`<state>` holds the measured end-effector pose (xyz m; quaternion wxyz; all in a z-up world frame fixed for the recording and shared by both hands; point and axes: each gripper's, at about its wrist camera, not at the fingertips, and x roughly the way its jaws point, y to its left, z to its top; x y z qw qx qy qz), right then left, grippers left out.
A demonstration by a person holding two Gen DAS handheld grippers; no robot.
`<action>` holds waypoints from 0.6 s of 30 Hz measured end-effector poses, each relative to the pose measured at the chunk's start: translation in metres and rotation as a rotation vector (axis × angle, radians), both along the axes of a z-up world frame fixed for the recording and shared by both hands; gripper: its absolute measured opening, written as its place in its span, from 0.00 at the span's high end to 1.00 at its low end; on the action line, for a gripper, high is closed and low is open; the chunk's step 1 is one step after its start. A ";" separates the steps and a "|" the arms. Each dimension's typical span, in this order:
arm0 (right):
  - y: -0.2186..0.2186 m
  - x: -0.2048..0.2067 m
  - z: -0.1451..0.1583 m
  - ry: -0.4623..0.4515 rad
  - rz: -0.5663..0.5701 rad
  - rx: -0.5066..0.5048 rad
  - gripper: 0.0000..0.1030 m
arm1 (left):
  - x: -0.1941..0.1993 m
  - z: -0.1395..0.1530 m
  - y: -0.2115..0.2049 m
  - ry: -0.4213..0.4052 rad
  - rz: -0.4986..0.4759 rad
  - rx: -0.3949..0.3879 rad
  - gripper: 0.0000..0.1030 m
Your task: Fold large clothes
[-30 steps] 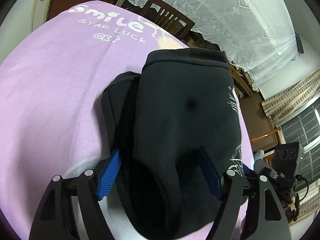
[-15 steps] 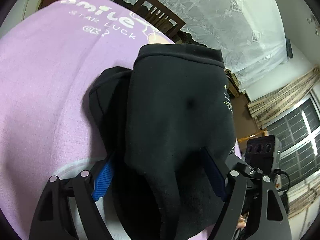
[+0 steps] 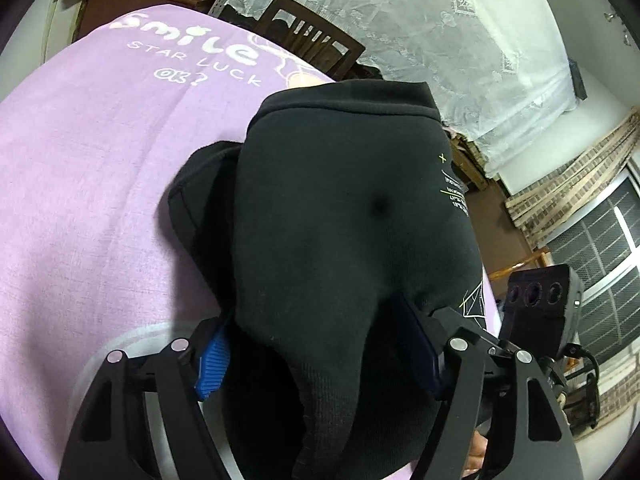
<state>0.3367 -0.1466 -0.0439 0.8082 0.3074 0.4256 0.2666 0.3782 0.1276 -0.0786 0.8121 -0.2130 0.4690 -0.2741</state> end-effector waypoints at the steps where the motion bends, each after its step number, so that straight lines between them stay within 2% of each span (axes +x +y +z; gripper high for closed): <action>1: -0.002 0.000 0.000 0.002 0.001 0.022 0.23 | -0.001 0.002 0.000 -0.004 -0.006 -0.014 0.28; 5: -0.013 -0.001 0.002 0.005 0.017 0.142 0.27 | -0.010 0.013 -0.005 -0.054 -0.029 -0.013 0.28; 8: -0.017 -0.002 0.002 0.020 0.029 0.218 0.28 | -0.012 0.014 -0.003 -0.049 -0.034 -0.038 0.28; 11: -0.018 -0.004 0.007 0.016 0.036 0.246 0.29 | -0.019 0.021 -0.003 -0.070 -0.036 -0.037 0.29; 12: -0.017 -0.006 0.010 0.010 0.045 0.258 0.30 | -0.023 0.027 -0.003 -0.083 -0.040 -0.043 0.33; 18: -0.006 -0.027 0.043 -0.043 0.124 0.344 0.31 | -0.065 0.068 0.012 -0.186 -0.004 -0.044 0.33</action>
